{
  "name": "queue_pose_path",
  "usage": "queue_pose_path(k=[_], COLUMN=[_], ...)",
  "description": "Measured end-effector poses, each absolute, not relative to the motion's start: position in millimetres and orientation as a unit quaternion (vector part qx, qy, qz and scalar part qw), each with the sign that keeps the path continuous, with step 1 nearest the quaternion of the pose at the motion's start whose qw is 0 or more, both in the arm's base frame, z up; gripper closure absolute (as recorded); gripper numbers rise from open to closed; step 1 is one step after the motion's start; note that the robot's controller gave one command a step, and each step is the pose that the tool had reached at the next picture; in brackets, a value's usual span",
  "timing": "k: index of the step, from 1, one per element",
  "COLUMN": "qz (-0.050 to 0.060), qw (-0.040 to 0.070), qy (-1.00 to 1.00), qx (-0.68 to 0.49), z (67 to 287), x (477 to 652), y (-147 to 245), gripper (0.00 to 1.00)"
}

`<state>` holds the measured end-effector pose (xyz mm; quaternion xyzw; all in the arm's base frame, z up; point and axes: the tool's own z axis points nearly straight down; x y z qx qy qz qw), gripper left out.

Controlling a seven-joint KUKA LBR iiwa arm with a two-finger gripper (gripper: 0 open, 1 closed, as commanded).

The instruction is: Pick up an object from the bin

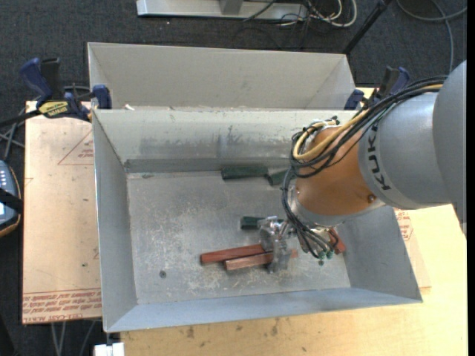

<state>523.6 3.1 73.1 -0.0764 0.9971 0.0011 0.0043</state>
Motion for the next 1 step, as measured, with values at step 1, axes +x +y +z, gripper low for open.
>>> queue_pose_path(k=[1], qz=[0.001], qw=[0.004], qy=[0.997], qx=[-0.076], z=[73.1], x=[523.6], y=[3.1], gripper=[1.0])
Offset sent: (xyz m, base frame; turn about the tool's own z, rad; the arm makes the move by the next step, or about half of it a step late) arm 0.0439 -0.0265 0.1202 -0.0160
